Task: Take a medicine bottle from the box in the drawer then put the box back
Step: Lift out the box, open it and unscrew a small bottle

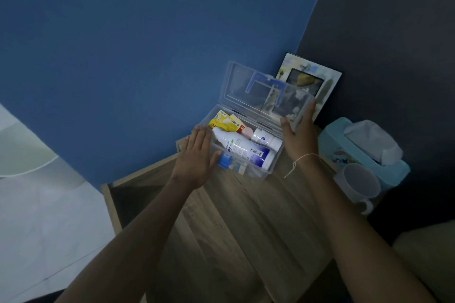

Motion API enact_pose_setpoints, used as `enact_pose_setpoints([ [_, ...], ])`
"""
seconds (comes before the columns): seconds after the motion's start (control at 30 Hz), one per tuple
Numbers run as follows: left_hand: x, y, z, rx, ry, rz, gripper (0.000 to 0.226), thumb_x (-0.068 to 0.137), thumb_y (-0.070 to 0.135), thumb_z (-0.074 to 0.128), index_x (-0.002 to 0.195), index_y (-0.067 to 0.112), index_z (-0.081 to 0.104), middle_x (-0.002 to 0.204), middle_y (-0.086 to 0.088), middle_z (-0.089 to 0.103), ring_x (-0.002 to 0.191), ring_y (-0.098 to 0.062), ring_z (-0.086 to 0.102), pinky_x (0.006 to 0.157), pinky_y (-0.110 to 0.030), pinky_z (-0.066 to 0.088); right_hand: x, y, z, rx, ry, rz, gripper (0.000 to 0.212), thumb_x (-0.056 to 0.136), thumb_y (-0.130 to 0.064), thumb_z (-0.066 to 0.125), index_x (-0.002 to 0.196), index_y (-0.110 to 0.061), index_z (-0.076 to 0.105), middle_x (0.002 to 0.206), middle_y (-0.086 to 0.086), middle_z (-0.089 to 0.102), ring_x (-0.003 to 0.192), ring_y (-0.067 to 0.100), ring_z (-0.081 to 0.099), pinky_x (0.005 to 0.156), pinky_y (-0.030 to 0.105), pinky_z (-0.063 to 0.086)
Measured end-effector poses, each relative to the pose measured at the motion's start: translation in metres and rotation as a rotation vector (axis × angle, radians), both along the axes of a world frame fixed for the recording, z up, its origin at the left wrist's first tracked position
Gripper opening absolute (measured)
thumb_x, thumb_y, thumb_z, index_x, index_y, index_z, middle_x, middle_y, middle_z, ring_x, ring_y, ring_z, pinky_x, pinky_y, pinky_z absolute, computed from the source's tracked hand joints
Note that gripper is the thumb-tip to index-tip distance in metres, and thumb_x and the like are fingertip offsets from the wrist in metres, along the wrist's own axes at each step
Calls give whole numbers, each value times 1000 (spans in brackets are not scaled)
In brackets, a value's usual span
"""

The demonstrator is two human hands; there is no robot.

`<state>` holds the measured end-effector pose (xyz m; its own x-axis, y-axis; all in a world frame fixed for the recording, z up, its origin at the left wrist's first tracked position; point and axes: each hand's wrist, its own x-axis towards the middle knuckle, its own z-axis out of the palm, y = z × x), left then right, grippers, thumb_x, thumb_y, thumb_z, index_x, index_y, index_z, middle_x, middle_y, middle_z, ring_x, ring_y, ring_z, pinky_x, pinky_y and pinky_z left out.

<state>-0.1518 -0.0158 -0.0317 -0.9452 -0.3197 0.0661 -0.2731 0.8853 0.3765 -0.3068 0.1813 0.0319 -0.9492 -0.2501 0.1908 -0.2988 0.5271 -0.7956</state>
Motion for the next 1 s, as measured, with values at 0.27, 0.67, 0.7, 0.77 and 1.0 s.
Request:
enact_pose_setpoints([
  [0.27, -5, 27, 31, 0, 182, -64, 49, 99, 38, 34, 142, 15, 34, 150, -10, 37, 141, -27, 28, 118, -46, 14, 99, 37, -59, -62, -24, -128, 62, 96, -31, 51, 149, -29, 20, 152, 4, 41, 131, 17, 46, 99, 34, 42],
  [0.67, -74, 31, 64, 118, 100, -142, 28, 90, 11, 52, 116, 11, 62, 121, -16, 62, 111, -33, 56, 92, -39, 46, 146, 43, -125, 633, 129, 98, 53, 99, -42, 31, 143, -14, 40, 151, 10, 42, 142, 24, 36, 117, 41, 22],
  [0.7, -82, 30, 66, 134, 59, -134, 28, 89, 11, 54, 116, 11, 63, 121, -17, 63, 111, -32, 57, 92, -38, 46, 146, 42, -124, 650, 133, 97, 56, 98, -44, 27, 142, -14, 41, 150, 10, 43, 141, 24, 37, 116, 43, 25],
  [0.77, -100, 30, 66, 151, -48, -129, 30, 86, 12, 58, 115, 9, 63, 119, -18, 65, 110, -33, 59, 91, -36, 47, 145, 42, -124, 670, 131, 88, 59, 96, -45, 22, 141, -14, 43, 149, 10, 45, 140, 24, 39, 114, 44, 31],
  [1.0, -139, 37, 62, 57, -370, -154, 33, 75, 26, 74, 99, 4, 70, 108, -16, 69, 101, -31, 62, 74, -29, 39, 144, 44, -127, 679, 114, 80, 54, 97, -45, 32, 143, -16, 42, 149, 8, 46, 140, 23, 39, 114, 42, 29],
])
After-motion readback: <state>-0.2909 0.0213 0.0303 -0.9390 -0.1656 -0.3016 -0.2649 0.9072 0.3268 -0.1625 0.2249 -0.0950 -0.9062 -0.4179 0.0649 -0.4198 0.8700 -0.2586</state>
